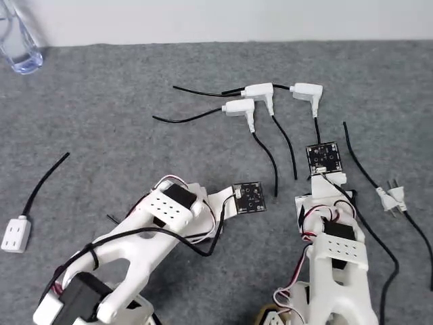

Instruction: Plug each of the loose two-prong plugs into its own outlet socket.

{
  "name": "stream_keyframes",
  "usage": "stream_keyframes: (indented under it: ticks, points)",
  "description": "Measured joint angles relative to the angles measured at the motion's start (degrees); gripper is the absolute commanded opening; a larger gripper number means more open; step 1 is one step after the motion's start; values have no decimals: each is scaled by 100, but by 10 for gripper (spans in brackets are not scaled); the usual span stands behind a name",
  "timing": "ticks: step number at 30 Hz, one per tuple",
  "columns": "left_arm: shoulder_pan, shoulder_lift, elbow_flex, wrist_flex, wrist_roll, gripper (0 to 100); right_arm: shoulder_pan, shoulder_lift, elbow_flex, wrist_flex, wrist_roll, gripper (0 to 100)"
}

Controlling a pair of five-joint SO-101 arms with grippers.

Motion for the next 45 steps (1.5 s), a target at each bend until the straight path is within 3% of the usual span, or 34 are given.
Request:
stream_keyframes:
  ticks: [8,19,27,34,40,45]
  points:
    - [-18,501,-70,-527,0,175,0,0,0,0,0,328]
    - [-193,1152,-782,-237,18,175,0,0,0,-9,0,328]
    - [-396,1187,-1415,659,-264,174,0,0,0,-9,0,328]
    - [-615,1187,-1662,949,-475,170,0,0,0,-44,0,328]
    - [-308,1231,-1662,1134,-475,188,-114,0,9,-44,105,328]
    - [9,1240,-1662,844,176,240,-97,0,18,-44,193,328]
